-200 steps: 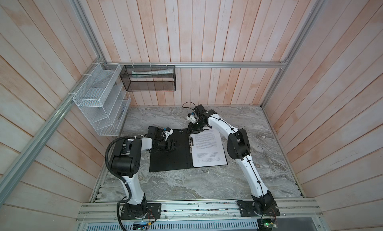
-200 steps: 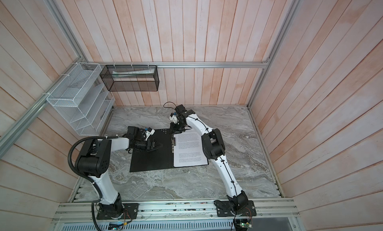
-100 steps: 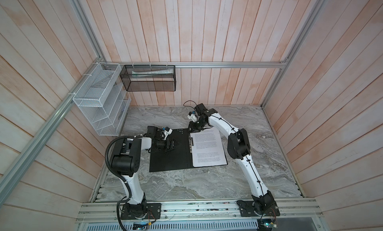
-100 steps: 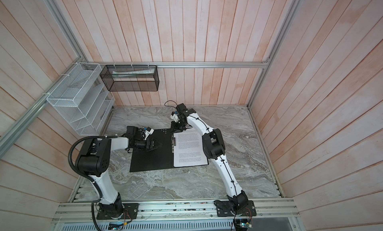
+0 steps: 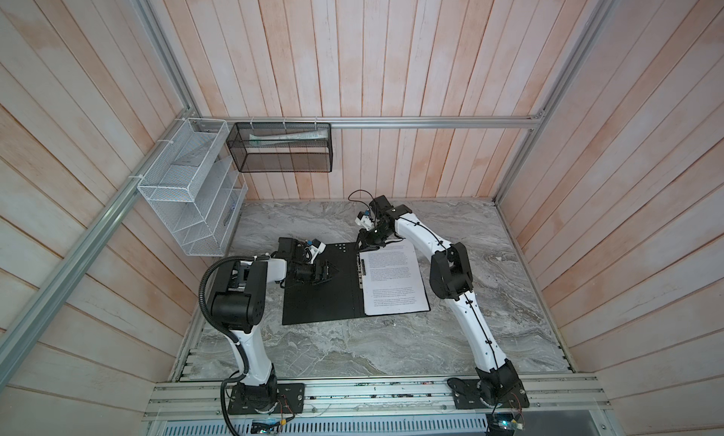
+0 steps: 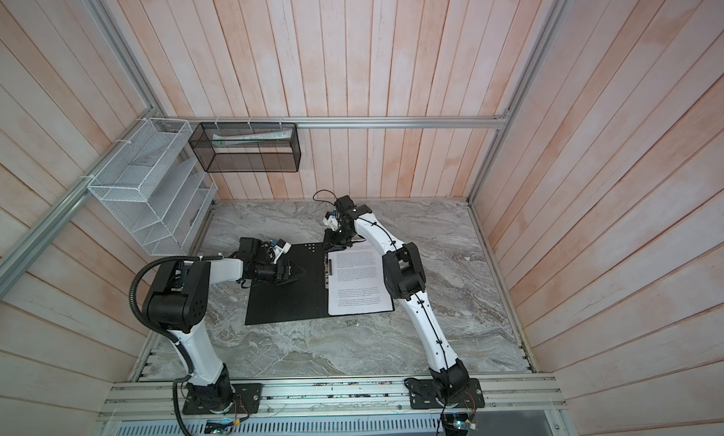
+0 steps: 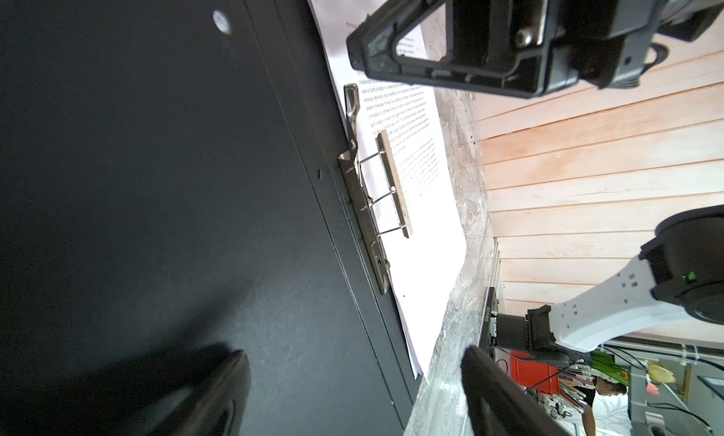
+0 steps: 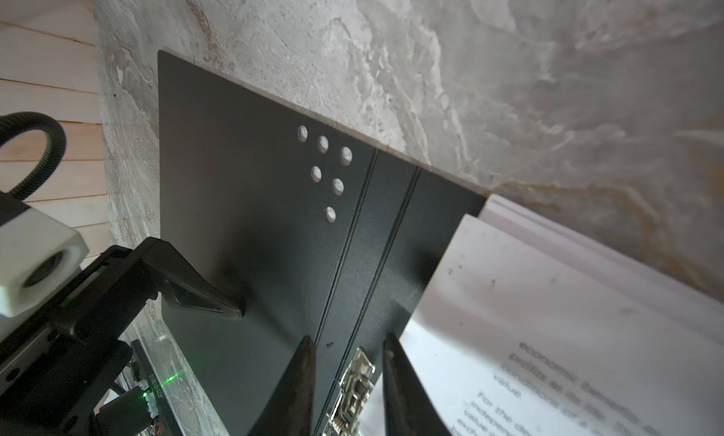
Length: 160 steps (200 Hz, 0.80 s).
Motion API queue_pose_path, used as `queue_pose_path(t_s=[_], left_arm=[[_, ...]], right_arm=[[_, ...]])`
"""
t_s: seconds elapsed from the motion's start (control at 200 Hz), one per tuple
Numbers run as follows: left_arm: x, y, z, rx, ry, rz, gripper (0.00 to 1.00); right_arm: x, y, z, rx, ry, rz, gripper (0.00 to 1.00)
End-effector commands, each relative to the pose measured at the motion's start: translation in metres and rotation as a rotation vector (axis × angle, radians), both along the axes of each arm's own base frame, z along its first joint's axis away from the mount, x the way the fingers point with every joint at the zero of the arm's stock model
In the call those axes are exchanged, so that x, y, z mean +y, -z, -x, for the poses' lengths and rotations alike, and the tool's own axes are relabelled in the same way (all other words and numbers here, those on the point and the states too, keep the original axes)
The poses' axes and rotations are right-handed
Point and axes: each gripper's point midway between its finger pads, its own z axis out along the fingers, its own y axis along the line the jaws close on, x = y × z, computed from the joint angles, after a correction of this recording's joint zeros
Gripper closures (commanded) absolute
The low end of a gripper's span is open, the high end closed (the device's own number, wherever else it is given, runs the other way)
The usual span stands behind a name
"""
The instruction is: Put the files into the folder
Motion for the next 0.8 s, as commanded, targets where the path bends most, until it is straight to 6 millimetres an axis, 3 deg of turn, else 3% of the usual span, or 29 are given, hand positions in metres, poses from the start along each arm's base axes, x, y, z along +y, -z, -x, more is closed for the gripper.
queue_pose_path(t_s=[0.0, 0.185, 0.47, 0.58, 0.59, 0.61, 0.795], left_arm=[[0.003, 0.008, -0.006, 0.014, -0.012, -0.013, 0.13], [0.003, 0.010, -0.005, 0.021, -0.014, -0.013, 0.13], [0.002, 0.013, -0.006, 0.040, -0.017, -0.003, 0.13], [0.002, 0.013, -0.006, 0.038, -0.019, -0.003, 0.13], [0.002, 0.013, -0.006, 0.037, -0.018, -0.003, 0.13], [0.002, 0.013, -0.006, 0.038, -0.018, -0.003, 0.13], [0.002, 0.013, -0.007, 0.041, -0.020, 0.000, 0.13]], right_arm=[[0.001, 0.024, 0.010, 0.064, -0.025, 0.016, 0.71], [0.006, 0.026, 0.016, 0.078, -0.046, 0.001, 0.71], [0.015, 0.005, 0.021, 0.055, -0.076, -0.037, 0.71], [0.013, 0.006, 0.022, 0.057, -0.078, -0.027, 0.71], [0.014, -0.006, 0.021, 0.038, -0.077, -0.038, 0.71], [0.014, -0.012, 0.021, 0.031, -0.079, -0.044, 0.71], [0.015, -0.025, 0.029, 0.018, -0.101, -0.034, 0.71]])
